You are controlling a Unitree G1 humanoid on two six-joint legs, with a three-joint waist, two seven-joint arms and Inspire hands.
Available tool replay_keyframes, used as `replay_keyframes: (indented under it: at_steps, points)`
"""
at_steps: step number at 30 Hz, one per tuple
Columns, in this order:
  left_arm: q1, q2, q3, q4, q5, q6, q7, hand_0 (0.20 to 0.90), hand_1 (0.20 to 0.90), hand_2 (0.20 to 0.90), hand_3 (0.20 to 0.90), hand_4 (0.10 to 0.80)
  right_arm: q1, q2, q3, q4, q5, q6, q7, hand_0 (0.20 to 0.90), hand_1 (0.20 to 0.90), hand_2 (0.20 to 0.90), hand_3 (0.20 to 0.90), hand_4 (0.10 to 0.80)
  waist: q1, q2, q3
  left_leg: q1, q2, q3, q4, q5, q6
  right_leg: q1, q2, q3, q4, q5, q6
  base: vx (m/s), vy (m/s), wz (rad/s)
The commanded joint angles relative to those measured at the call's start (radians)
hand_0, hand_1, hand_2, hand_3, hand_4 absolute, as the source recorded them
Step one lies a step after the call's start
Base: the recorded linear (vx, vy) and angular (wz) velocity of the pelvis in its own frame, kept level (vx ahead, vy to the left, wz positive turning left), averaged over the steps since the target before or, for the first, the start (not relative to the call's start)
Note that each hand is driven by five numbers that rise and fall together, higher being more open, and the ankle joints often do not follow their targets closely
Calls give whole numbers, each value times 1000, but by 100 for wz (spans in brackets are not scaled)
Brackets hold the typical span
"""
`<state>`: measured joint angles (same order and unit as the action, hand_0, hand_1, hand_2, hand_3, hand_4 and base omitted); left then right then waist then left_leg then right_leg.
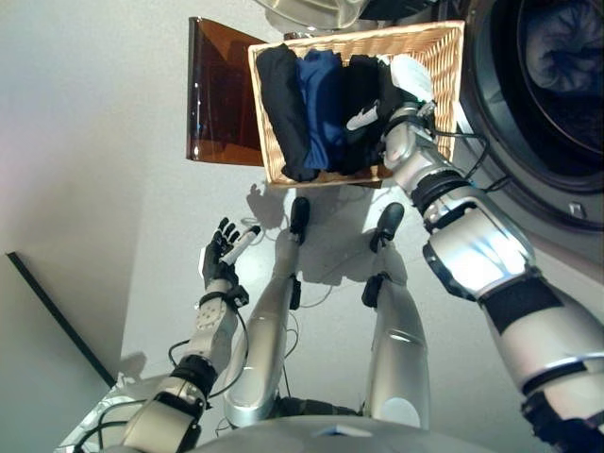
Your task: Pick up the clothes and place them into the washing machine
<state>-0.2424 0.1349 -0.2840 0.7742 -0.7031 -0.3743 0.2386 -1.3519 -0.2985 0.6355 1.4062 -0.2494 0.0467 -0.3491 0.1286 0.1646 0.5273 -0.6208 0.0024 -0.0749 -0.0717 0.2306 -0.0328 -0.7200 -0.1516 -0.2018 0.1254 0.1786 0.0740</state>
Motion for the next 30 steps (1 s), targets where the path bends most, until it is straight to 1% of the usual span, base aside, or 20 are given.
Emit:
replay_keyframes:
  at_steps: [1,3,4,5,6,15,24,26,30]
  points:
    - [-3,51,11,-1,-1,-18,3,900,900,900,900,800,-23,39,51,56,-26,3,52,900,900,900,900,800,42,37,-7,-23,-47,48,-16,-26,-77,-3,-12,51,62,-102,42,0,0,0]
    - [-1,49,11,-1,-3,-17,1,900,900,900,900,800,-26,37,49,56,-26,1,52,807,807,807,807,733,42,37,-7,-25,-47,49,-16,-25,-77,-4,-12,51,63,-102,42,0,0,0]
    - [4,50,13,-4,-4,-15,1,900,900,900,900,800,-32,35,47,52,-16,-3,54,485,485,485,485,504,43,37,-7,-27,-47,48,-16,-25,-77,-7,-11,52,65,-102,42,0,0,0]
    - [4,50,13,-4,-4,-15,1,900,900,900,900,800,-32,35,47,52,-16,-3,54,485,485,485,485,504,43,37,-7,-27,-47,48,-16,-25,-77,-8,-11,52,65,-102,42,0,0,0]
    - [3,51,19,2,-5,-17,1,900,900,900,900,800,-34,37,41,48,-4,-9,50,200,200,200,200,300,43,37,-7,-29,-47,49,-16,-24,-77,-10,-10,53,65,-103,42,0,0,0]
    - [5,53,22,-17,-6,-25,16,900,900,900,900,800,-60,26,47,30,-30,-5,17,200,200,200,200,300,42,37,-7,-39,-46,51,-16,-23,-77,-21,-11,55,66,-101,43,0,0,0]
    - [14,56,25,-27,0,-30,35,900,900,900,900,800,-80,-4,57,23,-85,13,-22,200,200,200,200,300,38,34,-7,-41,-46,54,-16,-24,-76,-25,-9,58,65,-99,45,0,0,0]
    - [11,53,26,-22,3,-32,43,900,900,900,900,800,-53,12,53,11,-103,19,-41,200,200,200,200,300,33,32,-7,-43,-46,56,-16,-25,-75,-29,-8,61,66,-98,44,0,0,0]
    - [6,52,31,-18,12,-36,56,900,900,900,900,800,-50,14,41,-5,-107,20,-61,200,200,200,200,300,28,28,-7,-39,-44,57,-16,-26,-73,-26,-8,65,68,-99,45,-1,1,-1]
